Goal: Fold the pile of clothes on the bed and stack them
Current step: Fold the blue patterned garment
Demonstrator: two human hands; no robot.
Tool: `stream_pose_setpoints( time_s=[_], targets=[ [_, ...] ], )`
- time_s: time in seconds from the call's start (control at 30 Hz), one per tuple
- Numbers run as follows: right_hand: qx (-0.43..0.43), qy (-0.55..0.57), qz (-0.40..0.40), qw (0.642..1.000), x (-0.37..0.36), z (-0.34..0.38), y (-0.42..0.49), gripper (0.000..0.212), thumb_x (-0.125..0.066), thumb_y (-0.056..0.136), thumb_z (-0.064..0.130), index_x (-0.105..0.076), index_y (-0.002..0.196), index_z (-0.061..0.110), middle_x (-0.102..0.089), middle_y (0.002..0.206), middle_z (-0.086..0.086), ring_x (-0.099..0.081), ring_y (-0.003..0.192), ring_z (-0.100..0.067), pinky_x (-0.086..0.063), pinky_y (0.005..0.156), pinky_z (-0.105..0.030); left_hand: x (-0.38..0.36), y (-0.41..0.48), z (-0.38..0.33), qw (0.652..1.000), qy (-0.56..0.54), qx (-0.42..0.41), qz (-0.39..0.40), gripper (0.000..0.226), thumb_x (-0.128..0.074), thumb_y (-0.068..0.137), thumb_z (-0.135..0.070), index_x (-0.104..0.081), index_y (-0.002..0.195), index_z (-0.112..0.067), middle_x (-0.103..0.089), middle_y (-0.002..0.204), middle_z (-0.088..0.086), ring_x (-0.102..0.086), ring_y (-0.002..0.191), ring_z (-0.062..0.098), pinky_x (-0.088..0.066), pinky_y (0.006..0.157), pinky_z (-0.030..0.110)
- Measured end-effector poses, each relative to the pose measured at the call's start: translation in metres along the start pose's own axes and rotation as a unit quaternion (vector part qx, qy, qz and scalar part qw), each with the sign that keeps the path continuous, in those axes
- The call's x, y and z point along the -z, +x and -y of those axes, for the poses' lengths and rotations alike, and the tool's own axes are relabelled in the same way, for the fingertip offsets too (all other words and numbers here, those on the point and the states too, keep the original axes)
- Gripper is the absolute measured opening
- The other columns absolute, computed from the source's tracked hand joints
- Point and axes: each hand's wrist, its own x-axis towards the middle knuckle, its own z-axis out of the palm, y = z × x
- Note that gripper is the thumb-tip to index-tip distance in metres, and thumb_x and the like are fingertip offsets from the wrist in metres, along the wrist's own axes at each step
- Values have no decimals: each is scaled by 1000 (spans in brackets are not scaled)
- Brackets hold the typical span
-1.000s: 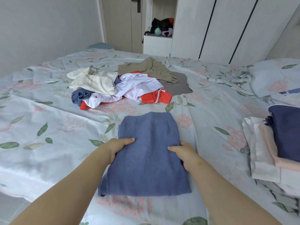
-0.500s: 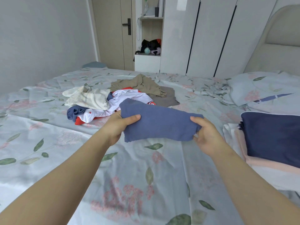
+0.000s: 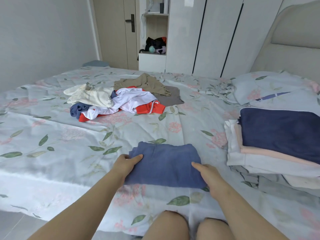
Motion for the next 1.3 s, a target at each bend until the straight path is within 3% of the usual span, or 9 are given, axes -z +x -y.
stream_pose_setpoints(
  time_s=[0.07,0.2,0.3,0.4,0.5,0.67,0.87,1.07,1.3],
  targets=[
    [-10,-2,-25,1000,-4,2,5,39,-60,92,23,-57,118,-5,-61,117,-16,-58,99,-29,-46,83,-33,-7,5,-2,999,16,-30,-29,33,-70,85,-28,-49,103,-10,-61,92,7,-59,93,28,-47,77,34],
    [8,1,-75,997,-8,12,17,14,-56,92,10,-59,102,1,-59,103,-15,-54,91,-28,-42,78,-33,-13,17,-3,992,41,-77,-88,16,-61,89,-18,-52,79,-10,-55,71,3,-54,79,27,-40,61,30],
    [15,-23,-103,994,-7,8,25,2,-53,89,5,-53,88,3,-55,90,-15,-50,78,-25,-40,72,-33,-11,25,5,984,120,-55,-122,10,-57,89,-21,-53,92,-13,-58,93,8,-55,97,33,-42,72,32],
    [-14,23,-90,996,-7,5,29,25,-61,88,25,-54,105,8,-58,100,-11,-55,87,-27,-44,78,-33,-7,32,14,973,193,41,-123,64,-59,84,-49,-41,136,-17,-41,137,16,-37,127,36,-36,102,43],
    [-40,28,-56,997,-11,11,33,53,-62,85,48,-52,122,11,-58,114,-6,-55,103,-27,-44,89,-35,-7,37,6,989,83,96,-72,95,-61,63,-72,-46,133,-9,-52,128,14,-50,116,34,-42,99,45],
    [-31,-67,-7,997,-25,9,33,38,-64,87,27,-60,114,1,-64,115,-15,-59,104,-32,-47,95,-43,-20,33,-1,995,46,84,10,49,-62,88,-39,-58,116,1,-66,97,13,-61,88,28,-48,80,36],
    [-10,2,-34,999,-6,28,26,35,-60,91,16,-57,122,1,-60,122,-19,-56,110,-35,-44,84,-38,-32,17,-30,999,12,20,31,23,-55,95,-31,-58,105,-10,-63,86,4,-57,78,18,-43,78,33],
    [119,-3,-116,986,65,91,15,24,-54,93,17,-58,116,11,-60,104,-7,-54,94,-26,-40,78,-31,-87,8,-96,997,-24,-42,66,23,-54,95,-34,-56,106,-13,-64,88,3,-60,80,20,-47,66,29],
    [177,22,-207,962,183,130,4,14,-56,92,17,-57,106,17,-57,99,-2,-54,93,-24,-42,79,-33,-197,1,-171,984,-34,-27,174,41,-57,91,-44,-58,117,-11,-63,107,9,-59,95,28,-47,81,34]
  ],
)
